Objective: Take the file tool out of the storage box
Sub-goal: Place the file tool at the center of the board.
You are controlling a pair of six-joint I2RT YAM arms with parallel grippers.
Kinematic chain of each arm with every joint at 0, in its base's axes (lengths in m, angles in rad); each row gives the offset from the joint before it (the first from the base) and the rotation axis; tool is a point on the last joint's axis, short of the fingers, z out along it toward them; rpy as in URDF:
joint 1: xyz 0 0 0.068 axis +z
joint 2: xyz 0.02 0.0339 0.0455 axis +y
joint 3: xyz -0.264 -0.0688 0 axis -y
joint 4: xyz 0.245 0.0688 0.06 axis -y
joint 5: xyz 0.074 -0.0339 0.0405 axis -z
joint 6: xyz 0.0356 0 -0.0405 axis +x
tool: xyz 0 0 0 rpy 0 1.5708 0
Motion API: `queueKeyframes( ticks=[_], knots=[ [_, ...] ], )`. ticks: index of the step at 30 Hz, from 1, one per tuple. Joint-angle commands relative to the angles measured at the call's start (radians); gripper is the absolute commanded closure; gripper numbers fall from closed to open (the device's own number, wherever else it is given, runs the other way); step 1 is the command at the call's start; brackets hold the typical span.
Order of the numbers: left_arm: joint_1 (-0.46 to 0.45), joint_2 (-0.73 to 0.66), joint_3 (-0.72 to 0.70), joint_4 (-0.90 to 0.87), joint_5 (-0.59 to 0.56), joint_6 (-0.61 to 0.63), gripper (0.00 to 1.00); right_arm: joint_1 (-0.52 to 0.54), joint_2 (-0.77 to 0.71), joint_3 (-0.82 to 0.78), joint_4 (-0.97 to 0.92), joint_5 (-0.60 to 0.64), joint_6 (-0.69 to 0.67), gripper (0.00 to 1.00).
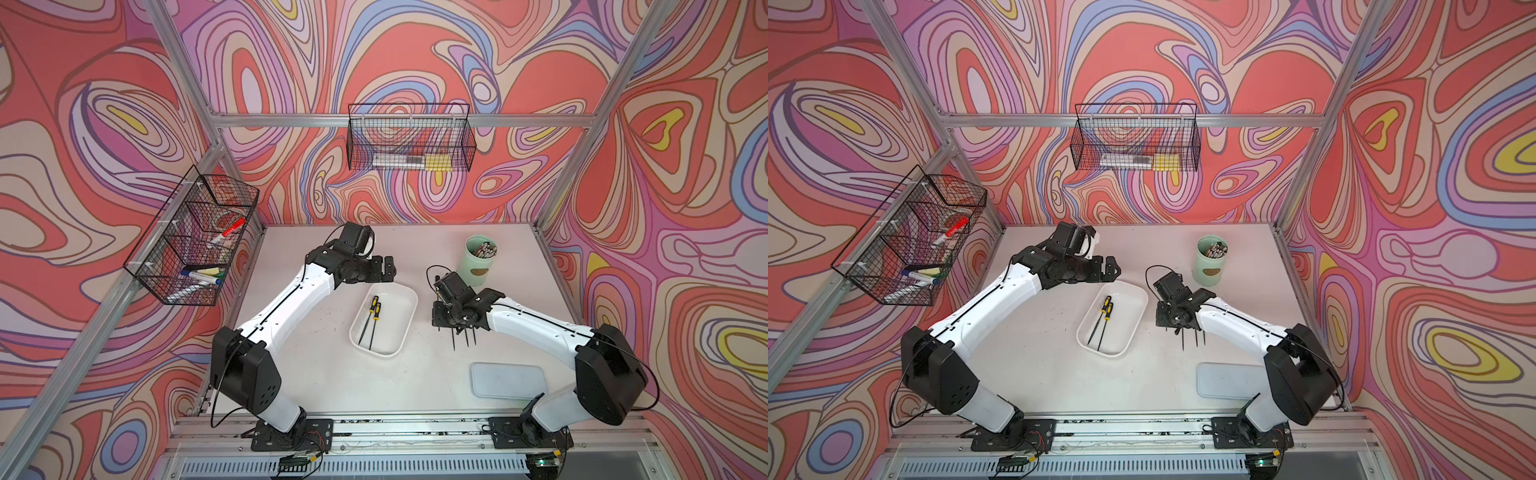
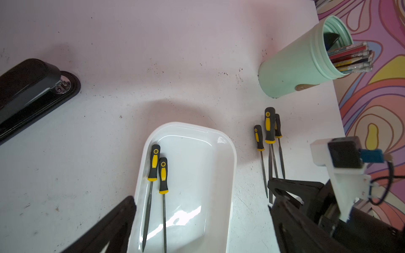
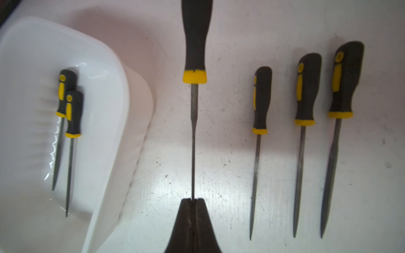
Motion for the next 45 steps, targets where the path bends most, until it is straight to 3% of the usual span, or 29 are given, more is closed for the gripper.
queueKeyframes(
  ticks=[1,16,34,45],
  knots=[
    [0.003,-0.052,-0.03,-0.009,0.017,0.051,0.01,0.006,0.039,0.019,-0.059,0.046,0.011,1.0],
    [0.002,-0.082,-0.048,-0.002,-0.025,0.049,0.01,0.006,0.143,-0.013,-0.03,0.007,0.011,1.0],
    [-0.003,0.011,-0.039,-0.028,-0.093,0.044,0.04,0.006,0.172,-0.052,-0.01,-0.001,0.007,1.0],
    [-0.045,0.114,-0.024,-0.052,-0.149,0.051,0.05,0.006,0.175,-0.045,-0.008,-0.013,-0.007,0.81]
  ],
)
